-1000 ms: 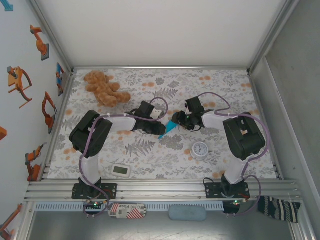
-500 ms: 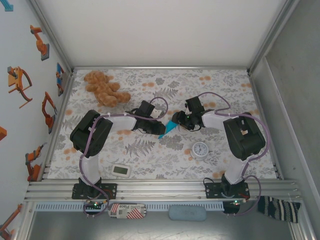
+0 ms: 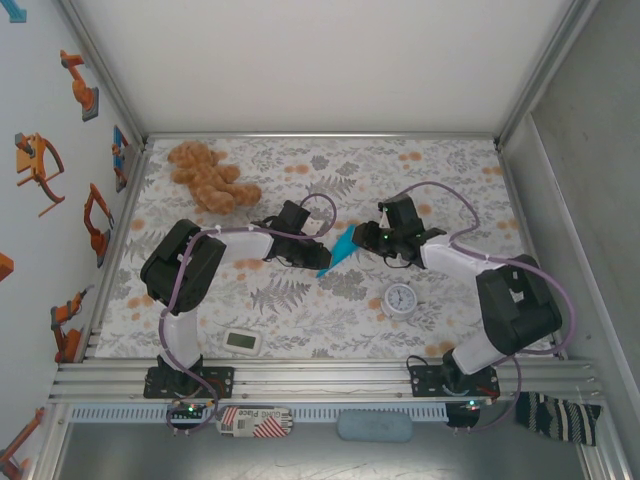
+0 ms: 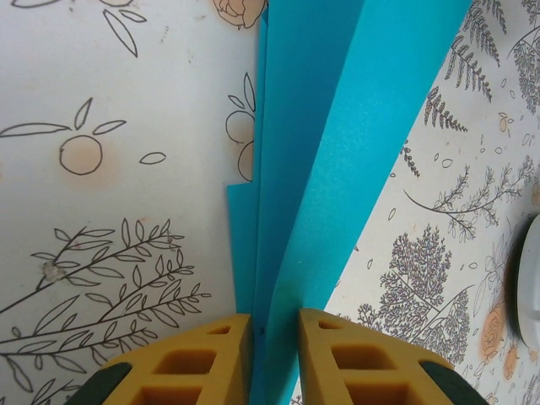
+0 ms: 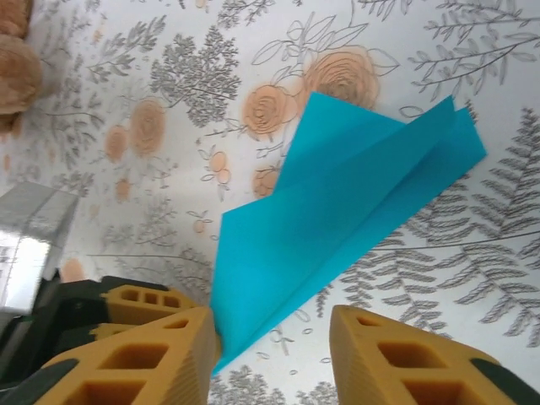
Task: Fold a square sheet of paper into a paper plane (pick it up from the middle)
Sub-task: Fold the wing for the fifth time at the center of the table.
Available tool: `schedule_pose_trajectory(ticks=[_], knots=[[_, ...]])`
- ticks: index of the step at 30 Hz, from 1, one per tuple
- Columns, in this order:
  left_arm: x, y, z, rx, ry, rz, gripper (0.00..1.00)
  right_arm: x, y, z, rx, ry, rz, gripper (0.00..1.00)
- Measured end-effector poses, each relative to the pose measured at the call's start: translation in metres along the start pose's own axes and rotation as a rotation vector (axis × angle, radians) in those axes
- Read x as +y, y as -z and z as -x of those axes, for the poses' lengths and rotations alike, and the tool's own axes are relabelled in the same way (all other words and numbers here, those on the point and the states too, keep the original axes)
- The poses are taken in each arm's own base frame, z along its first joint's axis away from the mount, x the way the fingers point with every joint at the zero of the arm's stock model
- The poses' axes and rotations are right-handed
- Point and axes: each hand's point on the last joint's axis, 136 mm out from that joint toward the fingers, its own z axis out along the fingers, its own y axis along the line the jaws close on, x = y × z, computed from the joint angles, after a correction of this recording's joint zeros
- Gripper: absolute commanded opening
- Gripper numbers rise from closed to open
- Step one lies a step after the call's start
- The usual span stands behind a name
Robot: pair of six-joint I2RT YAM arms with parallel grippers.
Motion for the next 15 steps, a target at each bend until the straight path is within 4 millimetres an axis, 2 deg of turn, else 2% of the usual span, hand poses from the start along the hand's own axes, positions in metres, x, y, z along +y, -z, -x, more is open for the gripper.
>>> schedule_pose_trajectory(ticks=[6,10,15], knots=[[0.0,0.0,0.0,0.002,0.002,0.001,0.23,0.02,-0.019,-0.021,0.075,0.059,0.062,0.14],[0.0,0.0,0.0,0.002,0.004,0.001,0.23,0.023,-0.036,-0.029,0.121,0.064,0.066,0.09],[0.0,0.0,0.0,0.004,0.005,0.002,0.23,0.017,-0.049,-0.032,0.144,0.055,0.05,0.08]])
